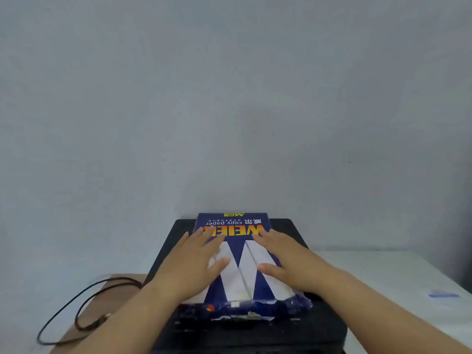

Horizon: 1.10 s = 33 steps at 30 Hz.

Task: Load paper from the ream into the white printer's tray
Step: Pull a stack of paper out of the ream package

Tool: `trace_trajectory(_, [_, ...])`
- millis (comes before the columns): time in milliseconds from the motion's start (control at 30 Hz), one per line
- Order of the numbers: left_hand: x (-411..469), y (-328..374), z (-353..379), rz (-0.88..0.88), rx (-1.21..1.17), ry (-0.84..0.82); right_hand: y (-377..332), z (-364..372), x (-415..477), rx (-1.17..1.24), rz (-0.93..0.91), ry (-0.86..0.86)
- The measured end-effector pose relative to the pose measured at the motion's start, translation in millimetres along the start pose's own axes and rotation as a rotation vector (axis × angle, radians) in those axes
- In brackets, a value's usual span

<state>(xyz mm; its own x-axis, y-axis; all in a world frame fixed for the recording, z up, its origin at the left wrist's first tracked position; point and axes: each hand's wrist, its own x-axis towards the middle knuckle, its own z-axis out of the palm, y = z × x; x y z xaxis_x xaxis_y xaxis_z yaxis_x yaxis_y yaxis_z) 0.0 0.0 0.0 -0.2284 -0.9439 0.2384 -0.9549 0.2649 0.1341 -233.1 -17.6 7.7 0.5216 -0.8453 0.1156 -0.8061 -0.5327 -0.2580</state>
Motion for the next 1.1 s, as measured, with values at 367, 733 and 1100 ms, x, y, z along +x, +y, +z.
trace_trajectory(367, [44.8,-10.9,35.1,-0.022,0.032,-0.367,30.4,26.0,52.4,-0.116,-0.067,-0.296])
trace_trajectory(733, [43.8,-10.3,36.6,-0.020,0.033,-0.354,37.8,32.7,55.1,-0.124,-0.110,-0.272])
trace_trajectory(1100, [45.7,-12.8,41.3,-0.009,0.070,-0.389,43.0,19.6,3.9,0.098,-0.072,-0.116])
